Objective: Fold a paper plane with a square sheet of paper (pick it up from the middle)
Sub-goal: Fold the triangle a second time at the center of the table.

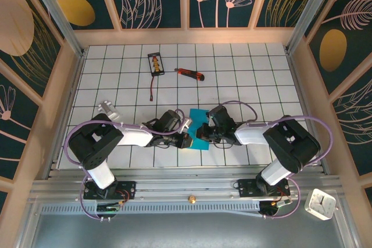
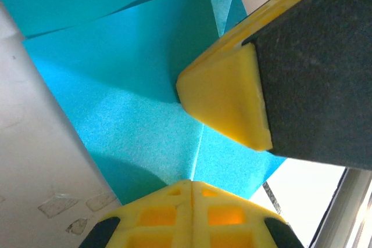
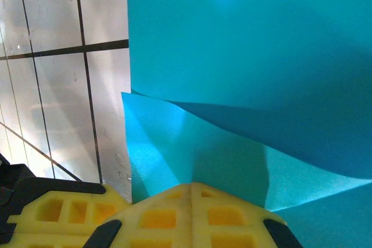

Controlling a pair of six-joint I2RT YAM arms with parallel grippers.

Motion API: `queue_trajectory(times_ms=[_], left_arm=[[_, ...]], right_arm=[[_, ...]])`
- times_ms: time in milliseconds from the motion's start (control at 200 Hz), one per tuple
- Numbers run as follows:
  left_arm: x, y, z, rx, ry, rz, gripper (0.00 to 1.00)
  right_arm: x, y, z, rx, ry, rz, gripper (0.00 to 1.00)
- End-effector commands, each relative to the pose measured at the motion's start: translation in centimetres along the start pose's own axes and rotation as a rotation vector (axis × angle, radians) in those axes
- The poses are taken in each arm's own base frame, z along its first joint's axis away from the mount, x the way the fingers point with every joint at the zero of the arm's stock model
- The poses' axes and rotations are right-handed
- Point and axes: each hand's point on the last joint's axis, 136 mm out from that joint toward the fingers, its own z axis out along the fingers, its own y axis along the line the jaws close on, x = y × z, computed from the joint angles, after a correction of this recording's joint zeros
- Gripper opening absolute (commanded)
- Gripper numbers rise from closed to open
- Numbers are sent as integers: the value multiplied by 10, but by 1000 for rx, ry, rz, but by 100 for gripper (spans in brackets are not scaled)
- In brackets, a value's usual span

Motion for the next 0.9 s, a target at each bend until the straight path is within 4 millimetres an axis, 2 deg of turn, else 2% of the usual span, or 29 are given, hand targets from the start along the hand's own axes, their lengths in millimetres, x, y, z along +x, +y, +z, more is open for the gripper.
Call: queue_trajectory(times_ms=[0, 460, 600, 625, 896], left_arm=[[70, 60, 0, -228, 213, -88, 0], [77, 66, -2, -252, 228, -86, 0], [77, 66, -2, -252, 230, -84, 0], [77, 67, -2, -253, 230, -85, 0], [78, 67, -3, -253, 231, -85, 0]], right_arm=[[-9, -33, -2, 126, -27, 27, 0], [-26, -58, -11, 186, -50, 62, 0], [-26, -58, -11, 189, -46, 49, 0], [-34, -64, -15, 195, -64, 70, 0], [-45, -76, -21, 213, -80, 78, 0]])
